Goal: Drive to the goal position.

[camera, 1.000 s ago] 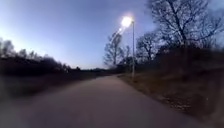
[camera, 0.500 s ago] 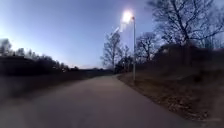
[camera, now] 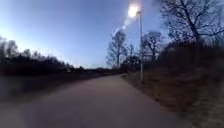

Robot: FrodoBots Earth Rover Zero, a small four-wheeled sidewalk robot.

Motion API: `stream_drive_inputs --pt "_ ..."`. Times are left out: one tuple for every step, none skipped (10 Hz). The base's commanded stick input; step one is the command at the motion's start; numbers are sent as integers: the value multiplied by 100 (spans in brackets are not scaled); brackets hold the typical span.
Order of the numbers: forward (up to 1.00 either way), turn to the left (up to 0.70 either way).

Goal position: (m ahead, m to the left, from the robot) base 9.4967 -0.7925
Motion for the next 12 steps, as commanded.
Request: stream_drive_inputs --pt "100 0" --pt "100 0" --pt "100 0" --pt "100 0" --pt "100 8" --pt "100 26" --pt "100 33" --pt "100 14" --pt "100 0" --pt "100 0" --pt "100 0" --pt "100 0"
